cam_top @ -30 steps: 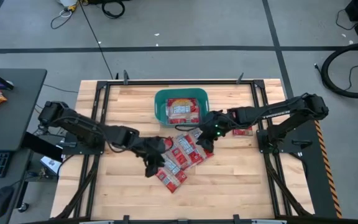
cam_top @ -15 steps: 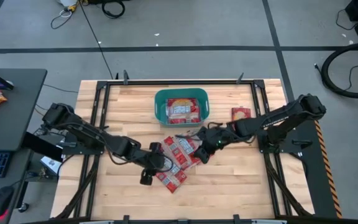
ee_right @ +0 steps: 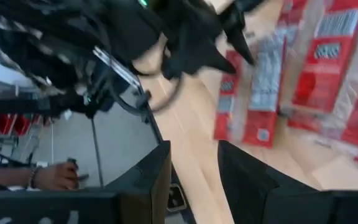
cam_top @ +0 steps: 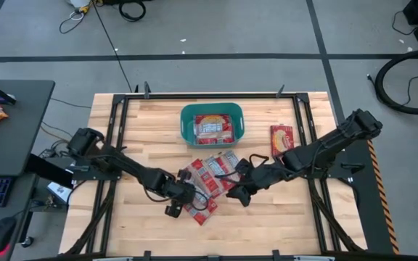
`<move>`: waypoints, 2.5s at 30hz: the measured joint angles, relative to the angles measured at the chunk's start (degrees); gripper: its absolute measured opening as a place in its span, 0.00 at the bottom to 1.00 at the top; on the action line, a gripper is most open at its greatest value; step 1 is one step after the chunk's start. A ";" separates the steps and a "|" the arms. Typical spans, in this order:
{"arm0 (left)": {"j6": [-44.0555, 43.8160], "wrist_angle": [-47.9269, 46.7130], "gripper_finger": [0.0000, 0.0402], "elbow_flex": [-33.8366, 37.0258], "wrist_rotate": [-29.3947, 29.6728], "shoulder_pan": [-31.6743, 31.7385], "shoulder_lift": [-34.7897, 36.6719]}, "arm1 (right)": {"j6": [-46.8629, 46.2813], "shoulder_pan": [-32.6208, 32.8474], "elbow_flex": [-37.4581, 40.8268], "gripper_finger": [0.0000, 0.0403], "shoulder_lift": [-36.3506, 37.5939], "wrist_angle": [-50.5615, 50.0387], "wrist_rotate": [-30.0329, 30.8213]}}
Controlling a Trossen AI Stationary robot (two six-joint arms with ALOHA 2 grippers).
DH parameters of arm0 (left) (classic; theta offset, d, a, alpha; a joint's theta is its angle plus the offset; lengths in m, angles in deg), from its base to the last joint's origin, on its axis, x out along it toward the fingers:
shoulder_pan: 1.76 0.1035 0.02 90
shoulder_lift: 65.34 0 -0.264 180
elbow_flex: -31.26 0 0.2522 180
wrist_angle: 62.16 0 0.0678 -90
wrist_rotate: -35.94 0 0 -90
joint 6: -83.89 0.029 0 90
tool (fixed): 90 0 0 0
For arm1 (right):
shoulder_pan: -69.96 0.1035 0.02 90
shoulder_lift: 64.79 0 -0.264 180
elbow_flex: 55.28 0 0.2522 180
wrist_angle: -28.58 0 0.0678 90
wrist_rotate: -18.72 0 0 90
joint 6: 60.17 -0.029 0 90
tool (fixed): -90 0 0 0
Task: Sort popcorn bags into baskets
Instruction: Put the red popcorn bag into the blue bin
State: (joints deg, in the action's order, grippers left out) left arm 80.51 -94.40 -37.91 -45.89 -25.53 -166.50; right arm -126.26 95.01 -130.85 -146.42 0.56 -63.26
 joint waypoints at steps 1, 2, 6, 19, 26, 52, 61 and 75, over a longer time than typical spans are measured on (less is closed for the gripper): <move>0.00 0.02 0.37 -0.09 0.30 -0.09 -0.33 | 0.05 0.35 -0.59 0.34 0.00 -0.01 1.11; -0.07 0.08 0.37 -0.14 0.45 -0.26 -1.10 | 0.15 0.72 -1.16 0.34 0.00 -0.02 2.07; -0.35 0.43 0.35 -0.29 0.98 -0.89 -2.86 | 1.16 1.84 -3.22 0.34 0.00 0.14 4.91; -9.67 1.13 0.02 -0.15 0.64 -1.54 -2.86 | 1.78 2.63 -4.74 0.34 0.00 0.00 5.91; -11.28 -0.16 0.01 0.29 -1.47 -0.43 3.79 | 2.28 2.57 -4.74 0.34 0.00 -0.11 5.89; -5.95 15.53 0.00 -0.14 10.97 19.69 14.95 | 7.59 1.72 -4.76 0.34 9.56 -3.41 10.99; -3.81 15.51 0.00 -0.14 11.58 31.78 14.92 | 12.66 1.11 -4.76 0.34 14.82 -5.58 14.90; -9.04 18.35 0.04 -0.09 10.00 38.58 6.69 | 16.77 -3.07 -4.76 0.34 18.96 -13.85 11.64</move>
State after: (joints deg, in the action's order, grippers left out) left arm 71.47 -76.04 -38.00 -35.89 13.06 -159.81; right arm -109.49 91.94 -135.61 -127.45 -13.29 -51.62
